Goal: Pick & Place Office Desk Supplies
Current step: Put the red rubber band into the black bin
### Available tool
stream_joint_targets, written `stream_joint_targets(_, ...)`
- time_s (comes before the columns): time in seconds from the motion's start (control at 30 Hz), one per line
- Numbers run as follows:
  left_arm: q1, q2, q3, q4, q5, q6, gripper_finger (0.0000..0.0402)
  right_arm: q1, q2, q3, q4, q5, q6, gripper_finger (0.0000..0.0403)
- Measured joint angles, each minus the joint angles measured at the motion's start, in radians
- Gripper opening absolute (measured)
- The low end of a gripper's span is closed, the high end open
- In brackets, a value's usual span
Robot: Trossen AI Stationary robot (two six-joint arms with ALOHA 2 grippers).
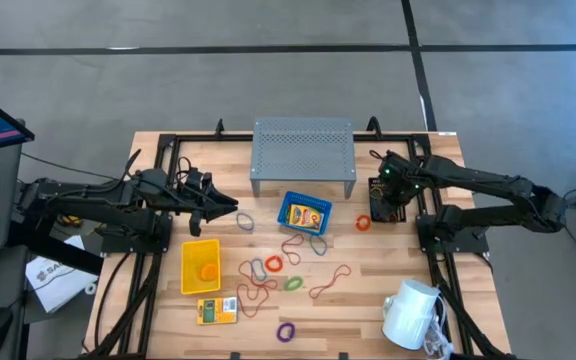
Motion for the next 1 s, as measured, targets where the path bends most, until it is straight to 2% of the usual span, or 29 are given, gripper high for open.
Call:
stream_joint_targets(0.13,0.0,0.0,0.0,0.0,0.004,0.0,0.0085,-0.028,0.0,0.0,-0.001,0.026,0.019,0.0228)
stream_joint_targets(0.23,0.0,0.0,0.0,0.0,0.015,-0.01,0.0085,-0.043,0.0,-0.001,-0.009,0.113,0.079,0.0248)
stream_joint_targets(0.4,0.0,0.0,0.0,0.0,0.019,-0.026,0.0085,-0.069,0.0,-0.001,0.013,0.055,0.088,0.0239)
stream_joint_targets(0.5,0.0,0.0,0.0,0.0,0.019,-0.026,0.0085,-0.07,0.0,-0.003,-0.03,0.112,0.12,0.0225)
stream_joint_targets(0.63,0.0,0.0,0.0,0.0,0.019,-0.034,0.0085,-0.067,-0.007,-0.008,0.019,0.016,0.119,0.0208)
stream_joint_targets(0.8,0.0,0.0,0.0,0.0,0.019,-0.037,0.0085,-0.071,-0.005,-0.01,0.027,0.027,0.147,0.0195)
stream_joint_targets(0.93,0.0,0.0,0.0,-0.007,0.019,-0.037,0.0085,-0.086,-0.005,-0.012,-0.046,0.109,0.183,0.0187)
stream_joint_targets(1.0,0.0,0.0,0.0,-0.007,0.019,-0.037,0.0085,-0.082,-0.006,-0.017,-0.031,0.048,0.181,0.0184)
